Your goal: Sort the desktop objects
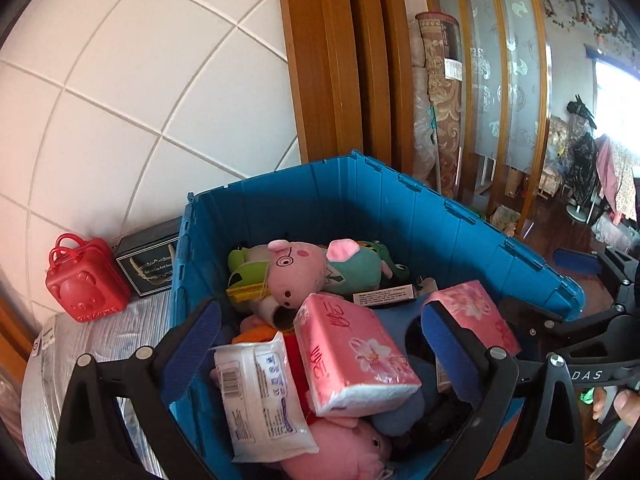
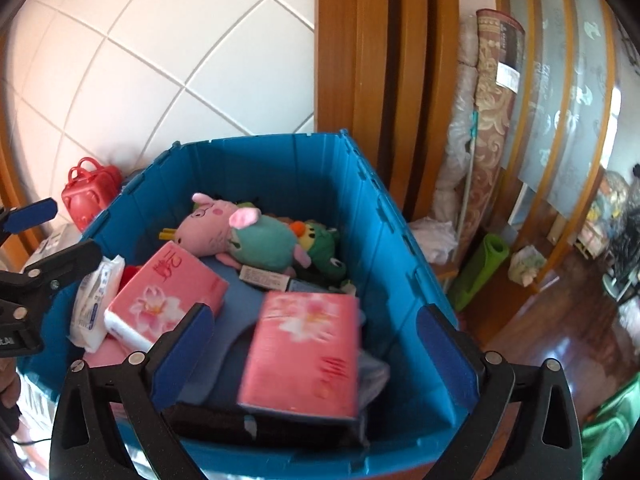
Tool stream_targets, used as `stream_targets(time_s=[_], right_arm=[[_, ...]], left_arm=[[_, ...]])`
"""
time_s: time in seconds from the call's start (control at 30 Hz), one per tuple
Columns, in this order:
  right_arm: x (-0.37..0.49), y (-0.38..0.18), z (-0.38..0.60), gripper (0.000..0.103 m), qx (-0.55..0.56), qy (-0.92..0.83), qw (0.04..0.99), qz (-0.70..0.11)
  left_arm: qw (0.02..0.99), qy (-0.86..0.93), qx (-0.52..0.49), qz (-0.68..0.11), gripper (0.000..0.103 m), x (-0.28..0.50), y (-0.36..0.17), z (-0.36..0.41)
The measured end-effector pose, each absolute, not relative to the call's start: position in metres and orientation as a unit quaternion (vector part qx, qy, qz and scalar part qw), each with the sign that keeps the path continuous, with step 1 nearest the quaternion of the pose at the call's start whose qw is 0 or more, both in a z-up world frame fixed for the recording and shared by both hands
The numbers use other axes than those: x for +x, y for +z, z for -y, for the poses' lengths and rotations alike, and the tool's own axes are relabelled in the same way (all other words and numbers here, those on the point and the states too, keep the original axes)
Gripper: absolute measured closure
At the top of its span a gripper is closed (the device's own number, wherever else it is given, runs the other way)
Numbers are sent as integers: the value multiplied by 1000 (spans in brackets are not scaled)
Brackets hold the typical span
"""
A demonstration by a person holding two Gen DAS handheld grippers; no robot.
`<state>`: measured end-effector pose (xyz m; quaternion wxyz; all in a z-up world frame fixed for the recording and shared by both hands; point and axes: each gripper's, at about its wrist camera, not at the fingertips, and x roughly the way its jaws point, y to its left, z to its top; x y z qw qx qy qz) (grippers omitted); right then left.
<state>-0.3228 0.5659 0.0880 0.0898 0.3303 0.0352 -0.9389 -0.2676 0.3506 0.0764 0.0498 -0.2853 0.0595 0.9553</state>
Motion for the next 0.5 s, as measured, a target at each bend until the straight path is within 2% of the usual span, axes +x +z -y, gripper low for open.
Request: stream_targets(time_s=[0.23, 0.4, 0.5], right_arm=[[-281, 93, -557, 0, 311, -947, 78, -33], [-250, 90, -547, 0, 298, -951, 79, -25], [-235, 86, -542, 0, 290, -953, 78, -23]], left_arm=[[31, 967, -252, -36, 1, -222, 75, -334], [45, 976, -212, 12, 1, -188, 75, -323], [32, 976, -216, 6, 1, -187, 69, -324]])
